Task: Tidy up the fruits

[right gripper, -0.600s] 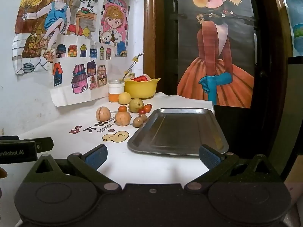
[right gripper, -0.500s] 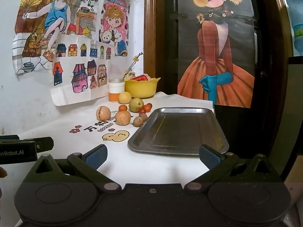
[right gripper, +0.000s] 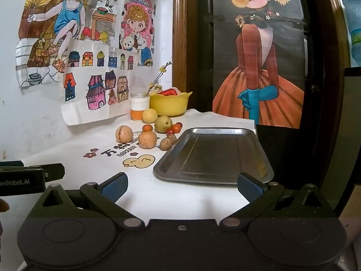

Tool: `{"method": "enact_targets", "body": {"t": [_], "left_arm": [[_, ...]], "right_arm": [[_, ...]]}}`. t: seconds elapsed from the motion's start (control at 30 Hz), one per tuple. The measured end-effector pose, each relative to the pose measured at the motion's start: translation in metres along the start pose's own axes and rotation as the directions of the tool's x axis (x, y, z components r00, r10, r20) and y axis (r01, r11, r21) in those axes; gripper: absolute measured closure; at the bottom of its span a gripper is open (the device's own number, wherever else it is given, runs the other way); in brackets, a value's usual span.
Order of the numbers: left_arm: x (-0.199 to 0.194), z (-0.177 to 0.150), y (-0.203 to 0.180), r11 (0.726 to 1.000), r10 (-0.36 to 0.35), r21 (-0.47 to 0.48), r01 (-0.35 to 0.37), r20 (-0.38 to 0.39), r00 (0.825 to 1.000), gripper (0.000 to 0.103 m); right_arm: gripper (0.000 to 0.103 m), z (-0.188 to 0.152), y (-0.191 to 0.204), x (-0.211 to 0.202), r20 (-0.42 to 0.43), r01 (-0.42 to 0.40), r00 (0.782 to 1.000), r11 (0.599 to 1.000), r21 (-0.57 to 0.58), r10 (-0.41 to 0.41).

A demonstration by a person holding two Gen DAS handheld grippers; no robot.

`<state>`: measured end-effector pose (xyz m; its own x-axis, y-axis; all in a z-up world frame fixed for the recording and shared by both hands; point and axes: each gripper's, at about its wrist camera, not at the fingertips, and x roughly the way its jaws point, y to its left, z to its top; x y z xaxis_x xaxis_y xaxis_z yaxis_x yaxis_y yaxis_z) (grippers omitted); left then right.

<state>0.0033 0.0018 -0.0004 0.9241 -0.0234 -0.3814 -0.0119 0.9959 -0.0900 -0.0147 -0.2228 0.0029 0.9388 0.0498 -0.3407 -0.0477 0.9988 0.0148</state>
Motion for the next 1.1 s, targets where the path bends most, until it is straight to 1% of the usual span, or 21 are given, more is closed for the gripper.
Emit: {"method": "enact_targets", "body": {"t": [1.1], "left_arm": [[0.0023, -0.0046, 0.003, 1.0, 0.006, -0.006, -0.006, -0.012, 1.0, 0.0]], "right_arm": [[0.0, -0.0034, 0.0044, -0.0002, -0.014, -0.006, 1.0, 1.0, -0.008, 0.006]]}}
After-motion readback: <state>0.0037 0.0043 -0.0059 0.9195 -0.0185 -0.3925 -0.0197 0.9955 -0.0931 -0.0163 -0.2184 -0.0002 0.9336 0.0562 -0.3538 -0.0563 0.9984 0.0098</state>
